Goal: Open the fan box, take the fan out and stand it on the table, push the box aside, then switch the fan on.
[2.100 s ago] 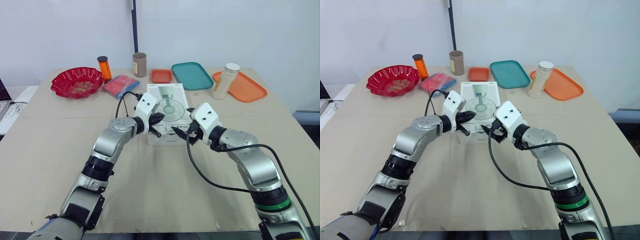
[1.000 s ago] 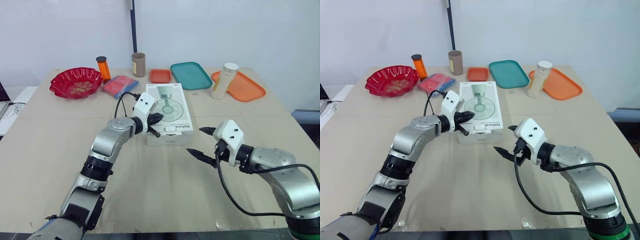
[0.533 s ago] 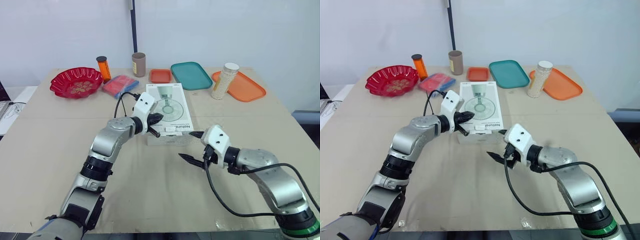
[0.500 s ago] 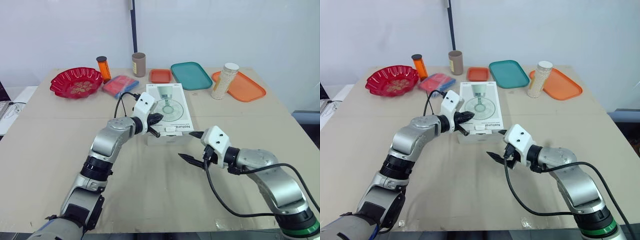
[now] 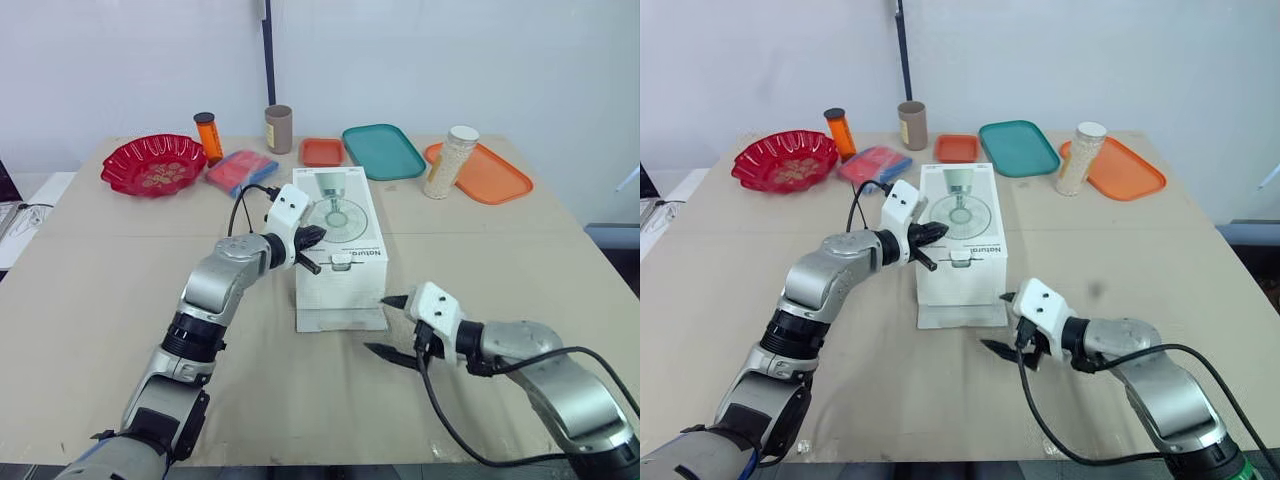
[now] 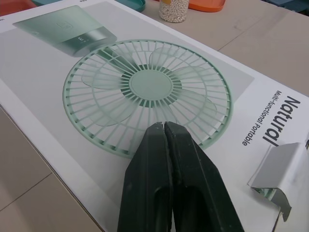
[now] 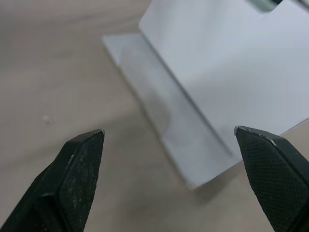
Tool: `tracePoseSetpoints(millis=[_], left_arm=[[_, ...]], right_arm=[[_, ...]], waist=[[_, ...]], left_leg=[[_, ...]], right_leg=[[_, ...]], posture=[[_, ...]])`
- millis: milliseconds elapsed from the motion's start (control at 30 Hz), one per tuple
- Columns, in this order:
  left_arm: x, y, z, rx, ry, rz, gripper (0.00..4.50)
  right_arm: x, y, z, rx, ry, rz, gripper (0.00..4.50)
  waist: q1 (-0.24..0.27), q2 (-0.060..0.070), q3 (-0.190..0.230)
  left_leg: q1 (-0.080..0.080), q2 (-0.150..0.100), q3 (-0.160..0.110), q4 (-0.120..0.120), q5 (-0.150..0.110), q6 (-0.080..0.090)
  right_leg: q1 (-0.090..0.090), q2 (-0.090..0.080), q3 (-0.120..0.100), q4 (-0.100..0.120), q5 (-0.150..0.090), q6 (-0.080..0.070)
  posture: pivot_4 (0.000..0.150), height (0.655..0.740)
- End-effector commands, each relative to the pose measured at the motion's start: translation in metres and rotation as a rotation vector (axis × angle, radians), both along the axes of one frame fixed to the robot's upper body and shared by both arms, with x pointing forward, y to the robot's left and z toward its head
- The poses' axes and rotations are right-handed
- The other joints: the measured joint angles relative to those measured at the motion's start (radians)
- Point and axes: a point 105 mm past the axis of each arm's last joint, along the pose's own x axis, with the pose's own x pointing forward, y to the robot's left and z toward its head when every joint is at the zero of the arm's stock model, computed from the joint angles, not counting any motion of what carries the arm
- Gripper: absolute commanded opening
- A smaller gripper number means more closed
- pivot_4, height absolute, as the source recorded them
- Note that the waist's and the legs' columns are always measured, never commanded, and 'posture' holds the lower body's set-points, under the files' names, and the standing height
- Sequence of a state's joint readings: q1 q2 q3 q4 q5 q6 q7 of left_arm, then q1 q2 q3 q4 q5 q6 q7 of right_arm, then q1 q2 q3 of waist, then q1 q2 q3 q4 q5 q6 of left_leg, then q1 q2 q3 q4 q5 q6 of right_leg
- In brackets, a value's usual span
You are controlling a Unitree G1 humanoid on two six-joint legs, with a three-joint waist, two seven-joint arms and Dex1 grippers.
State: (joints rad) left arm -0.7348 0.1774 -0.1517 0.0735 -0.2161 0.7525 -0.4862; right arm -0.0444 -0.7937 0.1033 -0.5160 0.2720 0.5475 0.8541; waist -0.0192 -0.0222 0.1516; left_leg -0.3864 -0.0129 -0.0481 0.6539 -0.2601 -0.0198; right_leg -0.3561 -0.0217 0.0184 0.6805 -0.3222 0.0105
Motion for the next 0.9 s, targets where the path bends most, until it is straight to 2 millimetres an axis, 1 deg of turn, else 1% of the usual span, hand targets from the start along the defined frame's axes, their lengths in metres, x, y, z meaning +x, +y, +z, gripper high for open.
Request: tracePoseSetpoints(millis=[33,167,300,433,567,733,800,900], left_arm=[[0.000,0.004,0.005,-0.007,-0.012,0.013,0.11],[0.000,0.005,0.005,-0.005,-0.013,0.018,0.11],[0.001,0.006,0.004,-0.003,-0.011,0.022,0.11],[0.000,0.005,0.004,0.000,-0.012,0.013,0.11],[0.000,0.005,0.004,0.002,-0.012,0.011,0.11],[-0.001,0.006,0.005,0.006,-0.013,0.012,0.11],[-0.001,0.008,0.004,0.007,-0.012,0.017,0.11],[-0.002,0.008,0.003,0.006,-0.009,0.023,0.11]], right_arm=[[-0.011,0.005,0.003,-0.021,-0.001,0.067,4.42],[0.003,-0.008,0.012,0.014,-0.020,-0.031,4.42],[0.008,-0.020,0.019,0.078,0.021,-0.119,4.42],[0.027,-0.028,0.023,0.146,0.013,-0.241,4.42],[0.042,-0.027,0.022,0.233,0.056,-0.296,4.42],[0.053,-0.019,0.021,0.310,0.111,-0.313,4.42],[0.052,-0.015,0.022,0.334,0.138,-0.297,4.42],[0.041,-0.009,0.026,0.357,0.176,-0.245,4.42]], waist=[[0.000,0.000,0.000],[-0.001,0.000,0.000],[0.000,0.000,0.000],[-0.002,0.000,0.000],[-0.001,0.000,0.000],[-0.001,0.000,0.000],[-0.001,0.000,0.000],[-0.001,0.000,0.000]], left_leg=[[0.000,0.000,0.000,0.000,0.000,0.000],[0.000,0.000,0.000,0.000,0.000,0.000],[0.000,0.000,0.000,0.000,0.000,0.000],[0.000,0.000,0.000,0.000,0.000,0.000],[0.000,0.000,0.000,0.000,0.000,-0.001],[0.000,0.000,0.000,0.000,0.000,0.000],[0.000,0.000,0.000,0.000,0.000,0.000],[0.000,0.000,0.000,0.000,0.000,0.000]], right_leg=[[0.000,0.000,0.000,0.000,0.000,0.000],[0.000,0.000,0.000,0.000,0.000,0.000],[0.000,0.000,0.000,0.000,0.000,0.000],[0.000,0.000,0.000,0.000,0.000,0.000],[0.000,0.000,0.000,0.000,0.001,0.000],[0.000,0.000,0.000,0.000,0.001,0.000],[0.000,0.000,0.000,0.000,0.001,0.000],[0.000,0.000,0.000,0.000,0.001,0.000]], posture=[[0.150,0.7382],[0.150,0.7382],[0.150,0.7382],[0.150,0.7382],[0.150,0.7382],[0.150,0.7382],[0.150,0.7382],[0.150,0.7382]])
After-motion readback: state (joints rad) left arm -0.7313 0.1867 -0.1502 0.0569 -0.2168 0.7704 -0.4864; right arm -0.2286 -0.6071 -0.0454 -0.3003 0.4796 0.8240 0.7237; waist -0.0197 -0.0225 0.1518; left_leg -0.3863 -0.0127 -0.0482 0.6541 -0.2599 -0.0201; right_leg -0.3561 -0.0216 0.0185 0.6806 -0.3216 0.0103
